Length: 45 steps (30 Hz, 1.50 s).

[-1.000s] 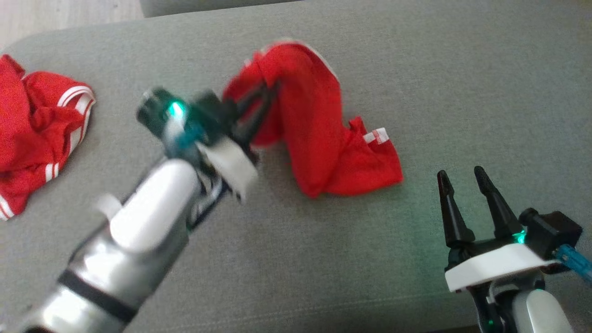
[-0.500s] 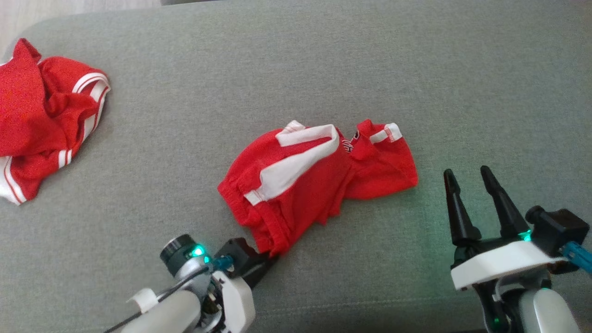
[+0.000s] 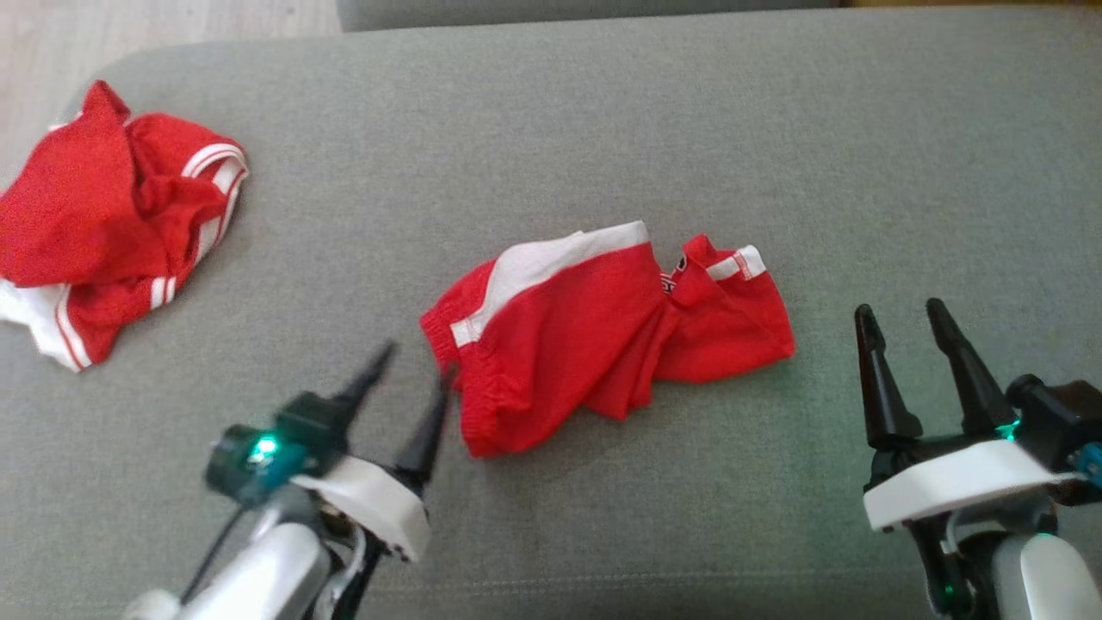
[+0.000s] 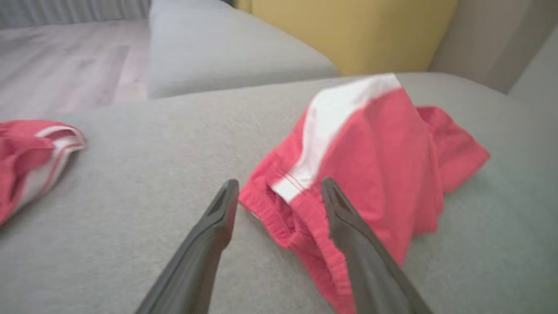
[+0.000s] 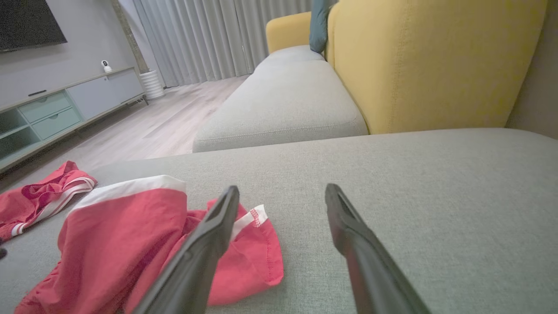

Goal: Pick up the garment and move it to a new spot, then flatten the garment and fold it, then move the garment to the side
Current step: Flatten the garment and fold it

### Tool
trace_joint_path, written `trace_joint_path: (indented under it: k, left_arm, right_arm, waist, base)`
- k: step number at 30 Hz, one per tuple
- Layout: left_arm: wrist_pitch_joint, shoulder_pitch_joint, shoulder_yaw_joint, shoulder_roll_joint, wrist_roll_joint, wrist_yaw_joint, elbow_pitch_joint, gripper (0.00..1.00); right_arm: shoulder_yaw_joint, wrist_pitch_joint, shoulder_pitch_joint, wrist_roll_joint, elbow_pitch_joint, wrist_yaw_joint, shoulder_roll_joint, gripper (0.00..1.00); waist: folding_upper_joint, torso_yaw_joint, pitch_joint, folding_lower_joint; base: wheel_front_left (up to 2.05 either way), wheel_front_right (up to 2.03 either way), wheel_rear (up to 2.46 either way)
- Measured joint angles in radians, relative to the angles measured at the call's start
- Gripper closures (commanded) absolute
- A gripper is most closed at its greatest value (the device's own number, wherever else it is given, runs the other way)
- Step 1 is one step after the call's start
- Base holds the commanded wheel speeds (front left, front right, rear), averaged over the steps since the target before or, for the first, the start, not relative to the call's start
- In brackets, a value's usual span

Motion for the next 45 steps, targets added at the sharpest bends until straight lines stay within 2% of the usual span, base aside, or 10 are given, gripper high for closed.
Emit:
trace_joint_path:
  k: [5,7,9,14,25,29,34,40,45]
  left_arm:
    - [-0.007,0.074,0.171,-0.012,0.006,0.116,-0.127,0.0]
    - [-0.007,0.098,0.231,-0.016,0.024,0.142,-0.16,0.0]
    - [-0.007,0.124,0.279,-0.016,0.045,0.15,-0.18,0.0]
    - [-0.007,0.183,0.337,-0.014,0.081,0.14,-0.204,0.0]
    - [-0.007,0.193,0.368,-0.045,0.117,0.092,-0.204,0.0]
    - [-0.007,0.192,0.369,-0.057,0.142,0.076,-0.202,0.0]
    - [-0.007,0.172,0.367,-0.08,0.159,0.053,-0.196,0.0]
    - [-0.007,0.12,0.369,-0.116,0.178,0.028,-0.177,0.0]
    - [-0.007,0.118,0.378,-0.136,0.196,0.018,-0.167,0.0]
  right_arm:
    - [-0.006,0.016,0.001,-0.016,-0.021,0.0,-0.012,0.0]
    - [-0.005,0.025,0.003,-0.021,-0.025,0.0,-0.013,0.0]
    - [-0.005,0.032,0.007,-0.022,-0.03,0.0,-0.015,0.0]
    - [0.004,0.038,0.034,-0.022,-0.033,0.0,-0.016,0.0]
    - [0.026,0.055,0.037,-0.022,-0.026,0.0,-0.034,0.0]
    - [0.117,0.131,0.025,0.031,0.026,0.0,-0.075,0.0]
    - [0.245,0.21,-0.089,0.114,0.109,0.0,-0.127,0.0]
    - [0.308,0.216,-0.232,0.164,0.216,0.0,-0.173,0.0]
    - [0.351,0.213,-0.275,0.193,0.278,0.0,-0.191,0.02]
  waist:
    - [0.0,0.014,-0.021,0.0]
    - [0.0,0.017,-0.031,0.0]
    - [0.0,0.018,-0.039,0.0]
    - [0.0,0.015,-0.049,0.0]
    - [0.0,0.018,-0.042,0.0]
    - [0.0,0.032,-0.029,0.0]
    - [0.0,0.058,0.01,0.0]
    - [0.0,0.096,0.058,0.0001]
    - [0.0,0.116,0.081,0.0001]
  base:
    - [0.0,0.0,0.0]
    - [0.0,0.0,0.0]
    - [0.0,0.0,0.0]
    - [0.0,0.0,0.0]
    - [0.0,0.0,0.0]
    - [0.0,0.0,0.0]
    - [0.0,0.0,0.0]
    - [0.0,0.0,0.0]
    - [0.0,0.0,0.0]
